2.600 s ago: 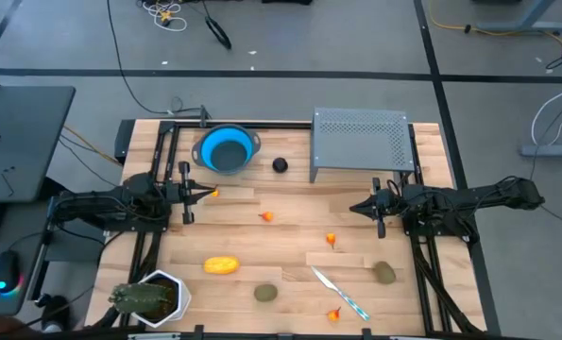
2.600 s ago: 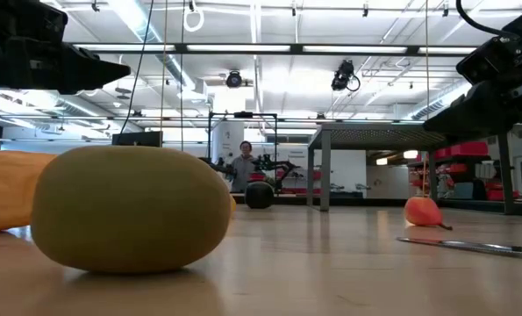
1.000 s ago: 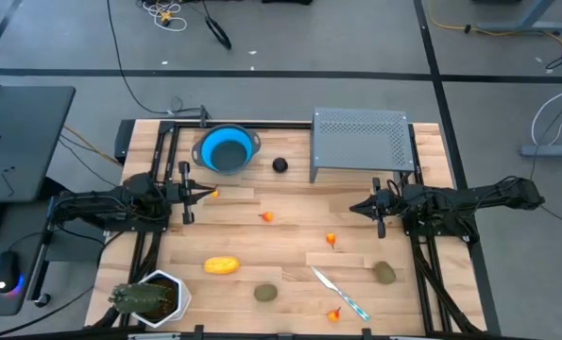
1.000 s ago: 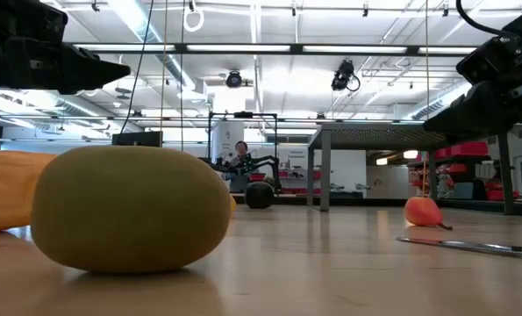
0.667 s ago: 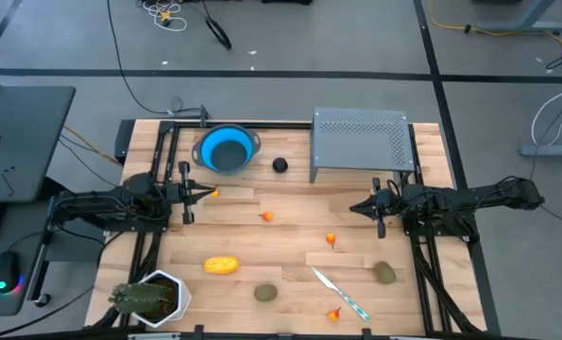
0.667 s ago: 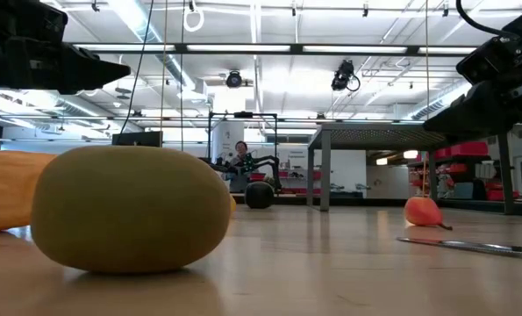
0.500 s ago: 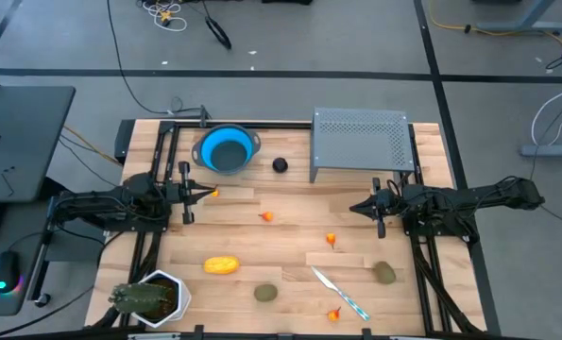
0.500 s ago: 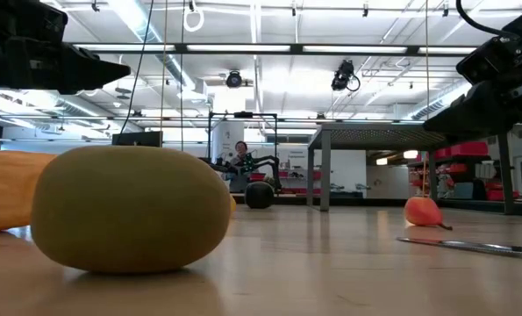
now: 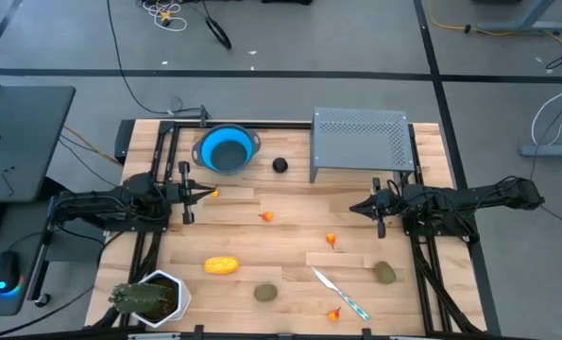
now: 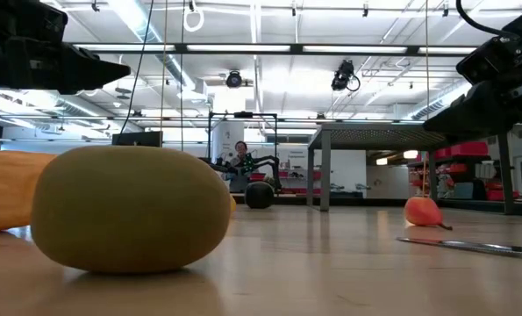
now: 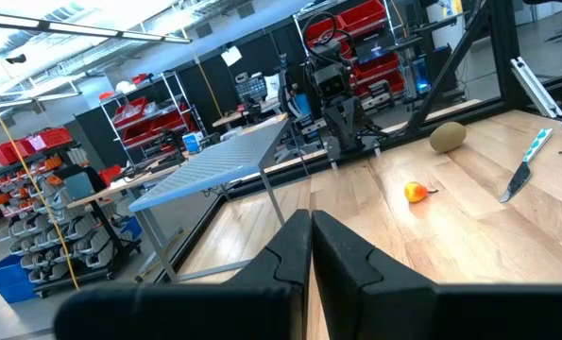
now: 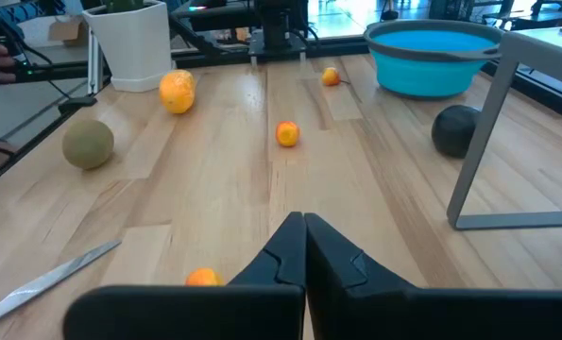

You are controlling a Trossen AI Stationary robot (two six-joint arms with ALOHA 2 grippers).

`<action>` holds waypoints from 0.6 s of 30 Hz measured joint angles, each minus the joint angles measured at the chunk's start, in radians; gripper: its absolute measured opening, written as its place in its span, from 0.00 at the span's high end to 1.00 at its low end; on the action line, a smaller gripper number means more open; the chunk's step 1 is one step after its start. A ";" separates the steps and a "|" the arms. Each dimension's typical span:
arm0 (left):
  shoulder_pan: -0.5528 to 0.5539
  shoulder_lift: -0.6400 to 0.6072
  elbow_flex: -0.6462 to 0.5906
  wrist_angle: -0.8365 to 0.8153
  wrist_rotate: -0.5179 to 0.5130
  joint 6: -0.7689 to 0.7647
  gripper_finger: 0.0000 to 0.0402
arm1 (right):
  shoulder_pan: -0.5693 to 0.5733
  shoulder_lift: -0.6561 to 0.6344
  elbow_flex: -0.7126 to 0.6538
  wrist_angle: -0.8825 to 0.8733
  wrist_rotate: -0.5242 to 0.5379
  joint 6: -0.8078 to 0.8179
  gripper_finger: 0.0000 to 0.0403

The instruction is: Pick & Place Fruit

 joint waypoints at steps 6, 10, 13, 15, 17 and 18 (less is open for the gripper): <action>0.000 0.000 0.000 0.000 0.000 0.000 0.95 | 0.000 0.000 0.000 0.000 0.000 0.000 1.00; 0.000 0.000 0.000 0.000 0.000 0.000 0.95 | 0.000 0.000 0.000 0.000 0.000 0.000 1.00; 0.000 0.000 0.000 0.009 -0.001 -0.003 0.95 | 0.000 0.000 0.000 0.000 0.000 0.000 1.00; 0.000 0.000 0.000 0.039 -0.003 -0.003 0.95 | 0.000 0.000 0.000 0.000 0.000 0.000 1.00; 0.000 0.000 0.000 0.056 -0.003 -0.027 0.95 | 0.000 0.000 0.000 0.000 0.000 0.000 1.00; 0.000 0.000 0.000 0.053 -0.004 -0.057 0.95 | 0.000 0.000 0.000 0.000 0.000 0.000 1.00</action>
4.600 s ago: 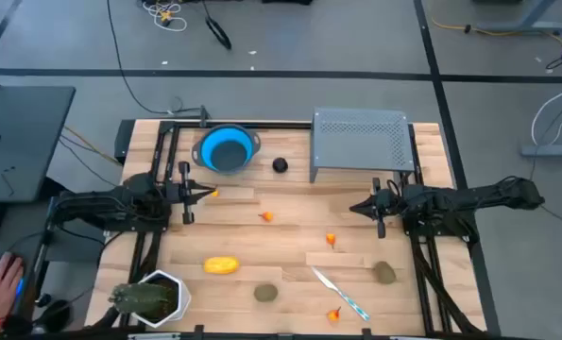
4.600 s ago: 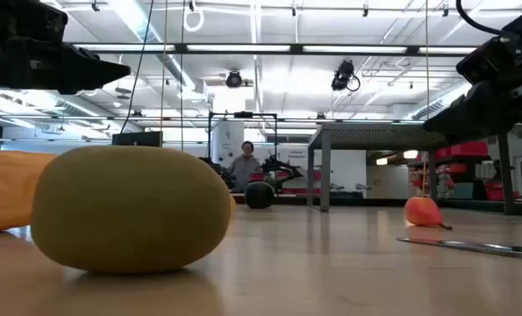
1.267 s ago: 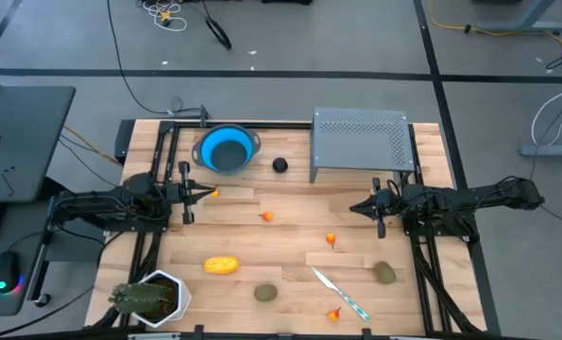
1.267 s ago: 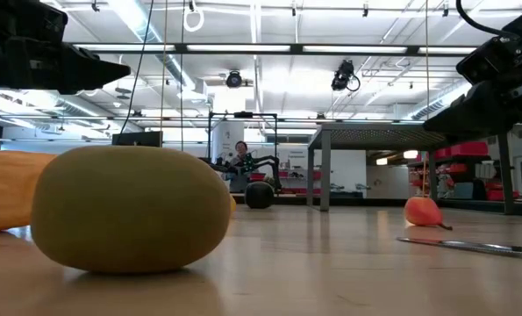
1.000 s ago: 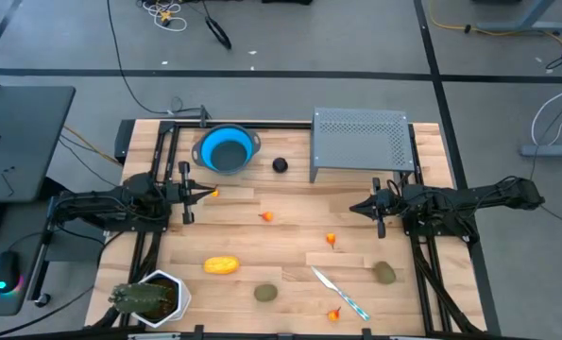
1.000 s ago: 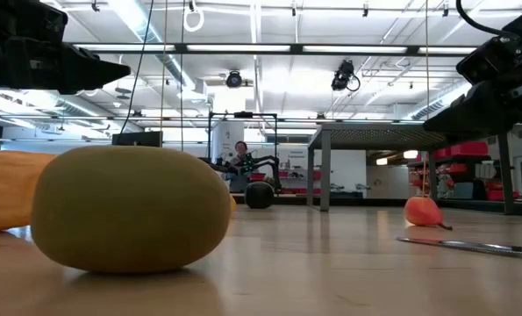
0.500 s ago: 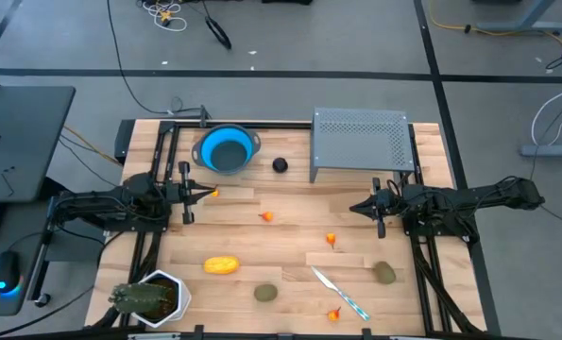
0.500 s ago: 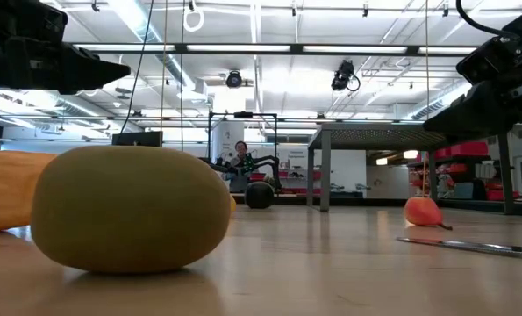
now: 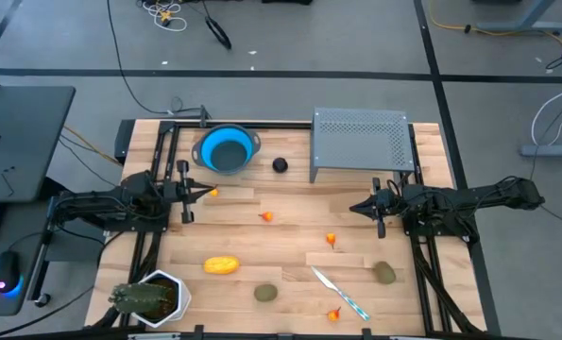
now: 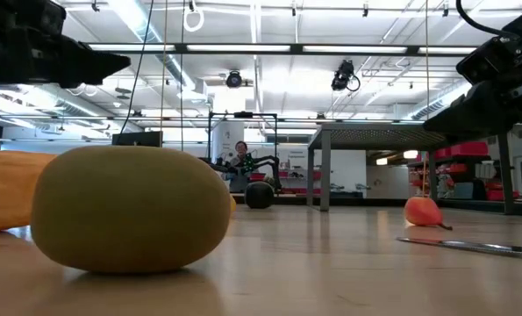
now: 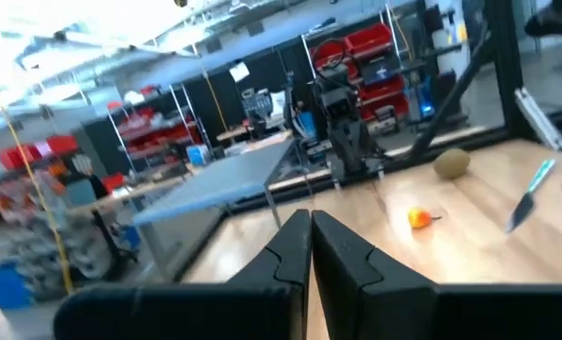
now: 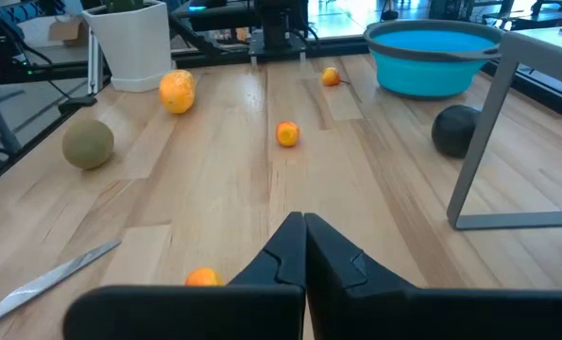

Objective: Pick & Place Fruit
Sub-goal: Put the blue strainer bowl on the shelf

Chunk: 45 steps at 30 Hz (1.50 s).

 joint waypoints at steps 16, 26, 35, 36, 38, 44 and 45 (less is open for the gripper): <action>0.000 0.003 0.000 -0.002 0.000 -0.259 0.95 | 0.000 0.000 0.000 0.000 0.000 0.000 1.00; 0.000 0.003 0.000 0.008 0.000 -0.294 0.95 | 0.000 0.000 0.000 0.000 0.000 -0.005 1.00; 0.000 0.003 0.000 0.008 0.000 -0.461 0.95 | 0.000 0.000 0.000 0.160 0.000 0.055 1.00; 0.000 0.003 0.000 0.007 0.000 -0.469 0.95 | 0.000 0.000 0.000 0.181 0.000 0.083 1.00; 0.000 0.003 0.000 0.007 0.000 -0.469 0.95 | 0.000 0.000 0.000 0.216 0.000 0.114 1.00; 0.000 0.003 0.000 0.006 -0.010 -0.463 0.95 | 0.000 0.000 0.000 0.250 0.000 0.124 1.00; 0.000 0.003 0.000 0.004 -0.019 -0.461 0.95 | 0.000 0.000 0.000 0.250 0.000 0.124 1.00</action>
